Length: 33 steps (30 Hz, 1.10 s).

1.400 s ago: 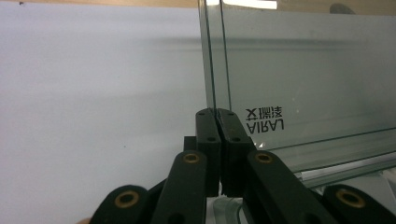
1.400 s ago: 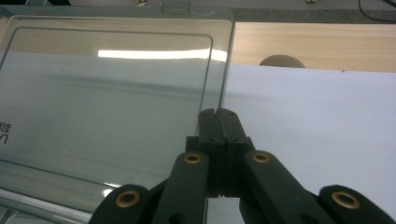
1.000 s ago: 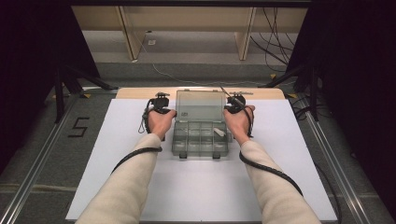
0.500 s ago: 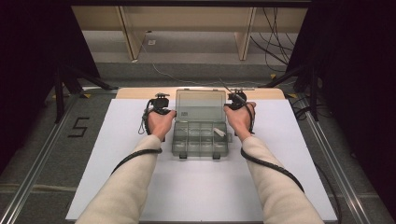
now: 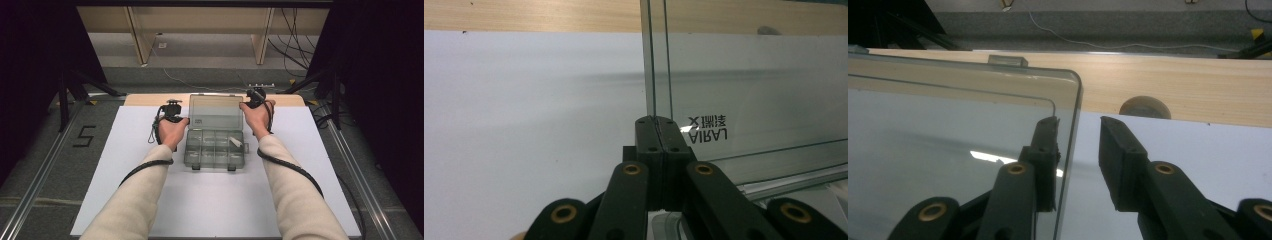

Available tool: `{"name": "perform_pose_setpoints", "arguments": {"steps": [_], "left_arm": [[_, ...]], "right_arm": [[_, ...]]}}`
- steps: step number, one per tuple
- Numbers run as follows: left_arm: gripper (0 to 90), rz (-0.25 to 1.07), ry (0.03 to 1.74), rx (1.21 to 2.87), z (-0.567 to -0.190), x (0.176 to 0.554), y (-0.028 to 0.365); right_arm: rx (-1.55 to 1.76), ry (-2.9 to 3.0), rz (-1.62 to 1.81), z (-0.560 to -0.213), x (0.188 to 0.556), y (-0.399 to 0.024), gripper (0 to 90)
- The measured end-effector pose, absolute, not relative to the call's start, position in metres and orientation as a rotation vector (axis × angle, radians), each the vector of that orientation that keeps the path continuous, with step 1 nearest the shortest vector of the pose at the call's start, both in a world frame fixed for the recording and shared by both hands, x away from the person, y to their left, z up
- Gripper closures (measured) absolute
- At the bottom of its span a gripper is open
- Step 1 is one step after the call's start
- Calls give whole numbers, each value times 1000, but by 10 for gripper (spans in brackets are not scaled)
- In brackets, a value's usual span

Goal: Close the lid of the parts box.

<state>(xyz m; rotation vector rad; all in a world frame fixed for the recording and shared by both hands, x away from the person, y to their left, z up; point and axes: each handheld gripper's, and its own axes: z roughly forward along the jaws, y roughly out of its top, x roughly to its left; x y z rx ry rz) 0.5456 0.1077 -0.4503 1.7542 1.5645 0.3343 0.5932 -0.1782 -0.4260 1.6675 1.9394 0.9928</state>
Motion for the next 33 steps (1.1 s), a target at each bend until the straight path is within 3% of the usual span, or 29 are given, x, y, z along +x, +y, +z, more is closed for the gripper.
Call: {"name": "perform_pose_setpoints", "arguments": {"steps": [12,28,33], "left_arm": [[893,347,1538,1770,-451,545,106],[873,310,1526,1783,-456,546,111],[806,316,1491,1806,-455,548,111]], "right_arm": [[1718,1932,1002,-428,598,-180,866],[1679,1879,1006,-424,589,-174,885],[1613,1866,1029,-423,586,-175,886]]}}
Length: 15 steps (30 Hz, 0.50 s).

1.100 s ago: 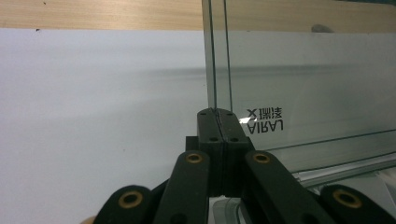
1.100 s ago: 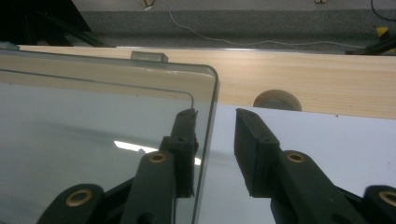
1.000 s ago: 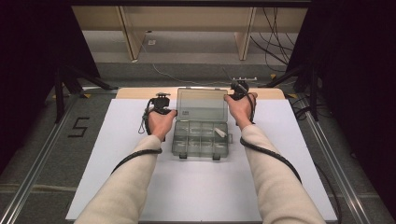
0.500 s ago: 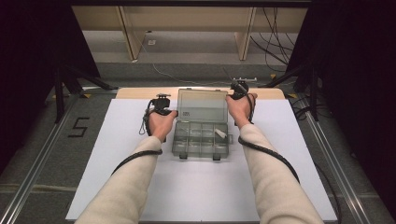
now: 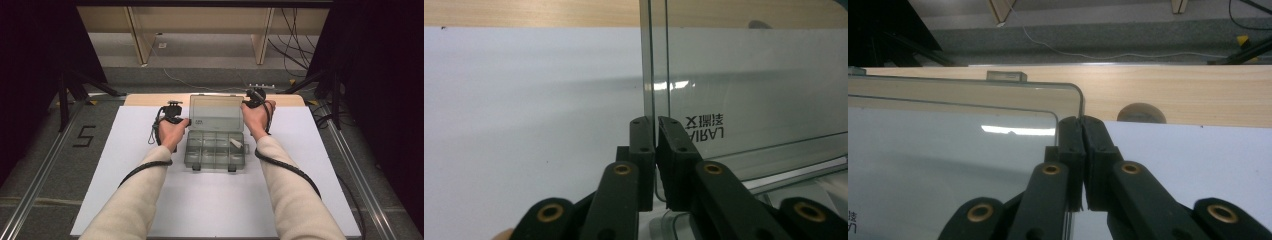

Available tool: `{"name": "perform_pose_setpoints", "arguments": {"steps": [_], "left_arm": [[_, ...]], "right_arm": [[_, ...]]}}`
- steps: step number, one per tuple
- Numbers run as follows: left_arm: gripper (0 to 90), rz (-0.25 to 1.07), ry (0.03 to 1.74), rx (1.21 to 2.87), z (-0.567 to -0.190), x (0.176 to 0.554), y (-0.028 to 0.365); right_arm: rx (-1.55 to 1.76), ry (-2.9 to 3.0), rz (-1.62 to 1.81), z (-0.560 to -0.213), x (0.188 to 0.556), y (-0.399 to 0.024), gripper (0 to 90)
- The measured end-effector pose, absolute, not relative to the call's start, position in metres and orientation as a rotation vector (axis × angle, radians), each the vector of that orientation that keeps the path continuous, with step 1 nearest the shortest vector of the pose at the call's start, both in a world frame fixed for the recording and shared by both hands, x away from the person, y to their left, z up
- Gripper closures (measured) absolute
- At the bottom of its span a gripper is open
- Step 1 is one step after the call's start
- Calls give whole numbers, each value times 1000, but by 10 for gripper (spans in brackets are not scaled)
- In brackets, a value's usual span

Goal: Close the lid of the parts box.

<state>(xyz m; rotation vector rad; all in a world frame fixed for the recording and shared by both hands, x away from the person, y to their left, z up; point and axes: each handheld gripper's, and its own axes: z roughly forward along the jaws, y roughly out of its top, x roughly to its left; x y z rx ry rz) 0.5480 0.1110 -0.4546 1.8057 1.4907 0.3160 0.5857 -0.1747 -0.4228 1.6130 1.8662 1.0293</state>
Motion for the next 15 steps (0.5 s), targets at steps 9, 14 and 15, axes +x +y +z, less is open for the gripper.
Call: {"name": "perform_pose_setpoints", "arguments": {"steps": [9,14,15], "left_arm": [[647,424,1454,1718,-429,557,108],[683,448,1426,1714,-414,562,109],[691,445,1420,1730,-413,563,111]], "right_arm": [[1618,1824,1075,-416,575,-173,886],[1582,1821,1098,-414,569,-174,886],[1574,1821,1100,-414,568,-175,886]]}}
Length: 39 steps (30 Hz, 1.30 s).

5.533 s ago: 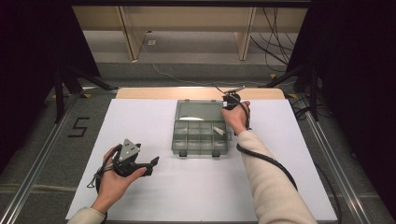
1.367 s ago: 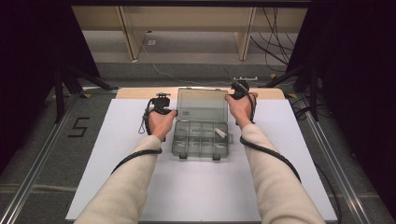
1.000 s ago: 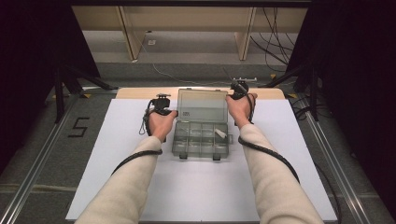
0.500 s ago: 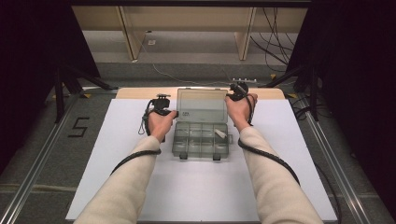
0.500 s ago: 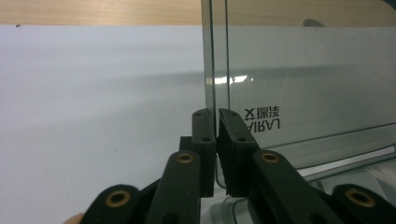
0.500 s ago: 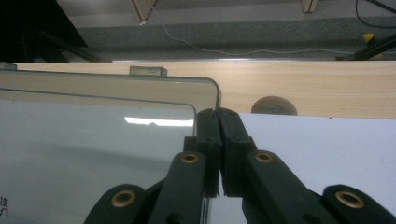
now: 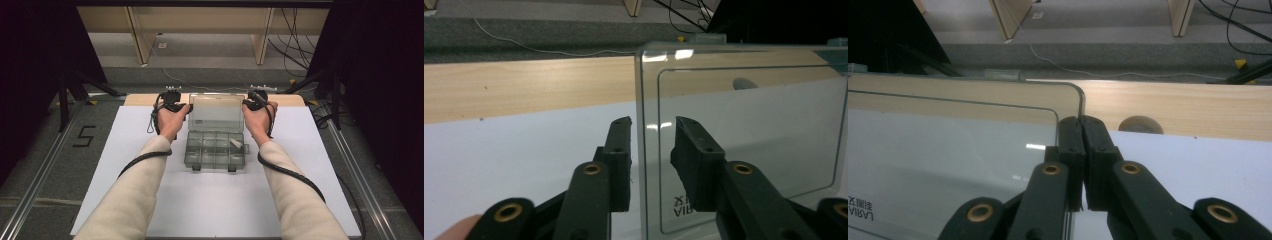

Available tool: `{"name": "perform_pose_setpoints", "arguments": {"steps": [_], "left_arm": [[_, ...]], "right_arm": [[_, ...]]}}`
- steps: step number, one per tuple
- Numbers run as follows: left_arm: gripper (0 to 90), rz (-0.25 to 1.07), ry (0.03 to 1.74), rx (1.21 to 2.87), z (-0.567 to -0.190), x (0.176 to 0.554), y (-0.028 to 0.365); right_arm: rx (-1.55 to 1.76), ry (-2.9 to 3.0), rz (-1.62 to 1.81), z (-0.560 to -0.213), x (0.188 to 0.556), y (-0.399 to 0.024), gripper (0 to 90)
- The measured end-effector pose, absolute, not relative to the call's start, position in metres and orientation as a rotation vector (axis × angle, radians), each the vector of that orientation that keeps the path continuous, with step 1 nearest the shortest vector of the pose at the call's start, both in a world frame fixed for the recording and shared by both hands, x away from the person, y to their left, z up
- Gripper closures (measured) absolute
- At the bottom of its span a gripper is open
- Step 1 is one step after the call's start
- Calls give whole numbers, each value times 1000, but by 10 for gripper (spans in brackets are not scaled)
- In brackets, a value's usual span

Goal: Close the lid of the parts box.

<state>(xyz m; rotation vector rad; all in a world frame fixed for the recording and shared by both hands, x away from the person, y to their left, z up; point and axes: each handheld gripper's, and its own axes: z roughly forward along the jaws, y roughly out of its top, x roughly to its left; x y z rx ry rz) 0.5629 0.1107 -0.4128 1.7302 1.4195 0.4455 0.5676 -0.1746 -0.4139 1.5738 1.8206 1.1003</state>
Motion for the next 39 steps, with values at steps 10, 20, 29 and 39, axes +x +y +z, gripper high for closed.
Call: {"name": "perform_pose_setpoints", "arguments": {"steps": [10,20,29,39], "left_arm": [[748,460,1402,1708,-407,566,111],[821,479,1398,1673,-402,567,108],[877,499,1391,1705,-400,562,110],[881,512,1377,1666,-397,552,109]], "right_arm": [[1541,1814,1136,-409,557,-176,886],[1504,1818,1156,-406,550,-178,887],[1516,1811,1168,-404,543,-177,888],[1486,1813,1181,-403,537,-179,888]]}}
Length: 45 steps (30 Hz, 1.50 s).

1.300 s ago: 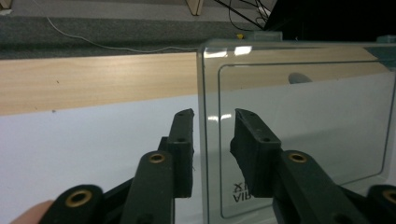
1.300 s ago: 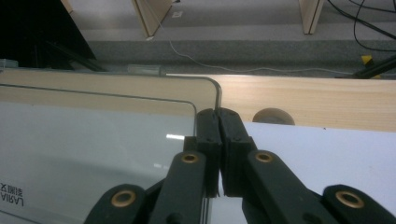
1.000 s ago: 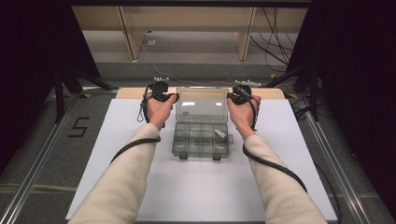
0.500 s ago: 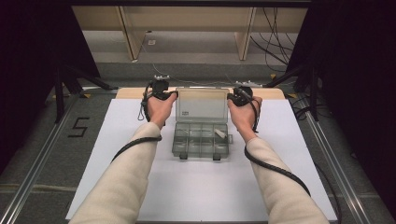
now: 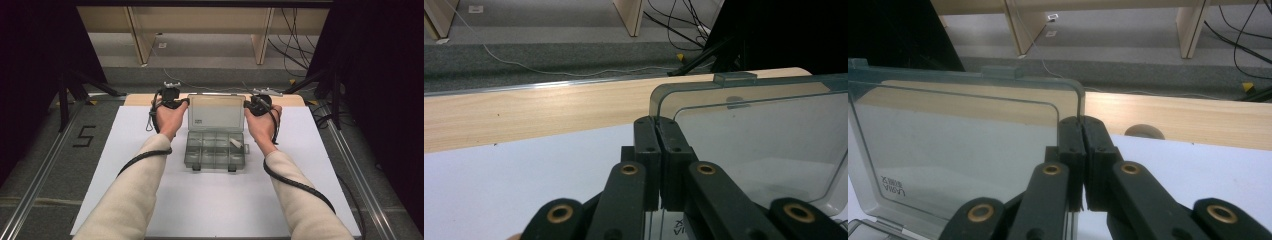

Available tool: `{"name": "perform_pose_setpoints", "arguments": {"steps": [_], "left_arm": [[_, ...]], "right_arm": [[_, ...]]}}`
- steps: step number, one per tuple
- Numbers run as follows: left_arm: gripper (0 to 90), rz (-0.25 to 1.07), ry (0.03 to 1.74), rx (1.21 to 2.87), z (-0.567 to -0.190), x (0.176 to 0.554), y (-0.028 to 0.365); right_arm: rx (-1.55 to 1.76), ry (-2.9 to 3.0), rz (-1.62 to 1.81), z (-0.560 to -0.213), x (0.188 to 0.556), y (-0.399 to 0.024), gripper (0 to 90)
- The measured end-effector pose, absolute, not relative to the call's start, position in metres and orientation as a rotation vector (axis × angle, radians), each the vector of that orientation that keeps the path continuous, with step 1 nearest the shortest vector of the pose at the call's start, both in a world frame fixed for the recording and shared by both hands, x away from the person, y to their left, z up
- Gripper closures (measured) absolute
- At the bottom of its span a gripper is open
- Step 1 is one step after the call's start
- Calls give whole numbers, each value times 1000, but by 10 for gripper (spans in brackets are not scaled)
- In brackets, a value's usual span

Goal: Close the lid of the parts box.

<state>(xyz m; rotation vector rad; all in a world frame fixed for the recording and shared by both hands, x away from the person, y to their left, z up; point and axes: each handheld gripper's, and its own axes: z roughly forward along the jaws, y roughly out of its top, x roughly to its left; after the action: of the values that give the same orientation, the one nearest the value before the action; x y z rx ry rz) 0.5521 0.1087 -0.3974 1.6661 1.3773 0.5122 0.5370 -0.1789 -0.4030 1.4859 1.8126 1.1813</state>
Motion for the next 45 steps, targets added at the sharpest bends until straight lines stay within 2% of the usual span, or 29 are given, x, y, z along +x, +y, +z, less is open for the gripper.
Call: {"name": "perform_pose_setpoints", "arguments": {"steps": [45], "left_arm": [[884,579,1268,1659,-396,512,114]], "right_arm": [[1400,1799,1219,-399,500,-182,890]]}}
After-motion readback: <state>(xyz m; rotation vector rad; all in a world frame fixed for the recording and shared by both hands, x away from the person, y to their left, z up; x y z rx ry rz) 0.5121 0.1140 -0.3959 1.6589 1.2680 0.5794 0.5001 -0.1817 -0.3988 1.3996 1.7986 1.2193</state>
